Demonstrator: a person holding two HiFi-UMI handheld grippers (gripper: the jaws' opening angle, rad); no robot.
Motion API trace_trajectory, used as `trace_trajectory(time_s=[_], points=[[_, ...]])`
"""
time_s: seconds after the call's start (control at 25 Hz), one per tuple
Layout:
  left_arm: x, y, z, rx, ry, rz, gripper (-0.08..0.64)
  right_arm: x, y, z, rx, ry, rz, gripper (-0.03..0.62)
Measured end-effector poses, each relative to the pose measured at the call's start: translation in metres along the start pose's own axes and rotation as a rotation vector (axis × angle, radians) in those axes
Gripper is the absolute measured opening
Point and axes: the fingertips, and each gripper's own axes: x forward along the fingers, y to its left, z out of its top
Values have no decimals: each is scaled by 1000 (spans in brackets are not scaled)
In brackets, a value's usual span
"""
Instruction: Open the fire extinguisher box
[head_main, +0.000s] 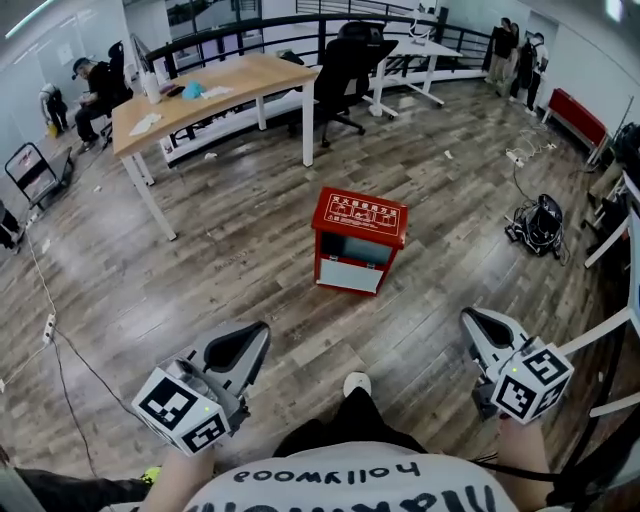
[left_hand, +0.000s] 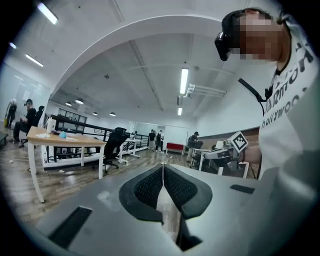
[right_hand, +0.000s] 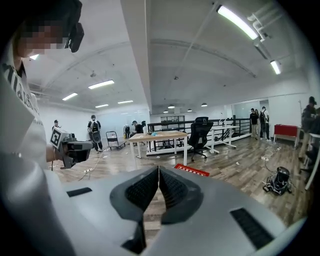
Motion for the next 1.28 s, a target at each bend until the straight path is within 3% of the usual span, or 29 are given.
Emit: trace_trajectory(time_s=[0.12,0.4,0.6,0.76,0.84,1.0,1.12,1.28], points=[[26,12,0,30,20,10,12,29,-21,4,13,31,13,9],[123,32,8,-20,14,-4,12,72,-101,28,-45,86,-9,9],[197,55,21,-52,-25,-15,12,85,-162,50,-49,42,52,9],[237,73,21,-57,-53,2,12,104,-200,56,-55,0,55,9],[251,82,15,-82,-43,22,12,121,-207,57,-48,-12,78,9],[267,90,-2,-121,22,48,12,149,-188,43,-94,14,221,9],[280,95,-9,-130,66,35,12,170,-195,31,-91,65,231,9],[298,113,-15,-146,91,36,12,192,-208,27,-6,81,245,9]])
